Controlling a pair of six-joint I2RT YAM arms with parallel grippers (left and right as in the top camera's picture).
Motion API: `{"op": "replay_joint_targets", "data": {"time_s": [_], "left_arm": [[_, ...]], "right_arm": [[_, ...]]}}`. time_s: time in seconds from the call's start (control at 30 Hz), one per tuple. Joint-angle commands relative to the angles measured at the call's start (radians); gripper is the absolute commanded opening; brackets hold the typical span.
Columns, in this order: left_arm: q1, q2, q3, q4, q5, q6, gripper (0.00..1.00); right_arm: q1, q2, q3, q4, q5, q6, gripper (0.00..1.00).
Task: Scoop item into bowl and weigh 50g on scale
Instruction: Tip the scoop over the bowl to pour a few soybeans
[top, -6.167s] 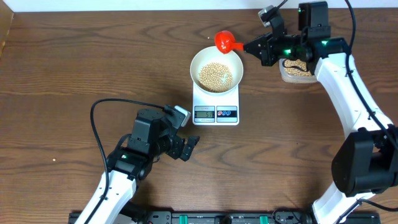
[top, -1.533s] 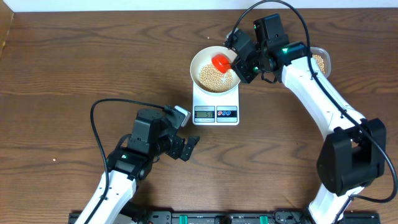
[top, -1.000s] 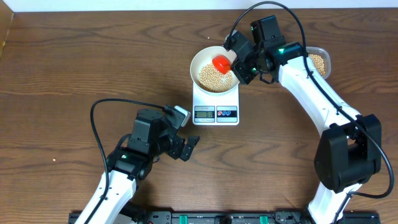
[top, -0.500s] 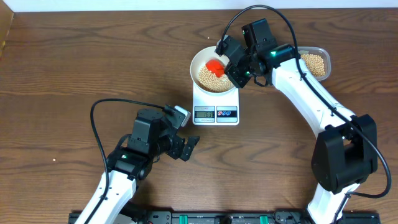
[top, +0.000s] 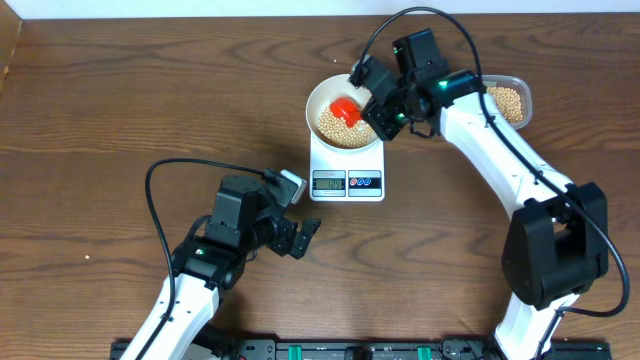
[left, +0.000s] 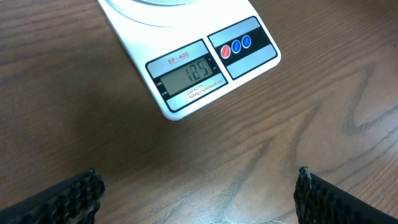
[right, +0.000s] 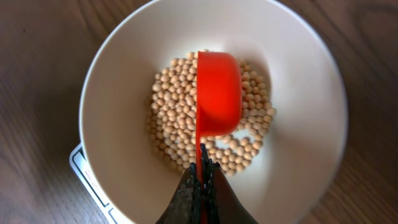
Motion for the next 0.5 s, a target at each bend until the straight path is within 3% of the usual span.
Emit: {"op": "replay_joint_targets", "data": {"time_s": [0.0, 0.47], "left_arm": [[0.003, 0.0, 0.0, 0.002, 0.002, -0.009, 1.0], [0.003, 0.0, 0.0, 0.002, 0.002, -0.009, 1.0]], "right_arm": [[-0.04, -0.007, 0.034, 0.0, -0.051, 0.025, 0.01], [-0.139, -0.04, 0.061, 0.0, -0.279, 0.071, 0.01]]}}
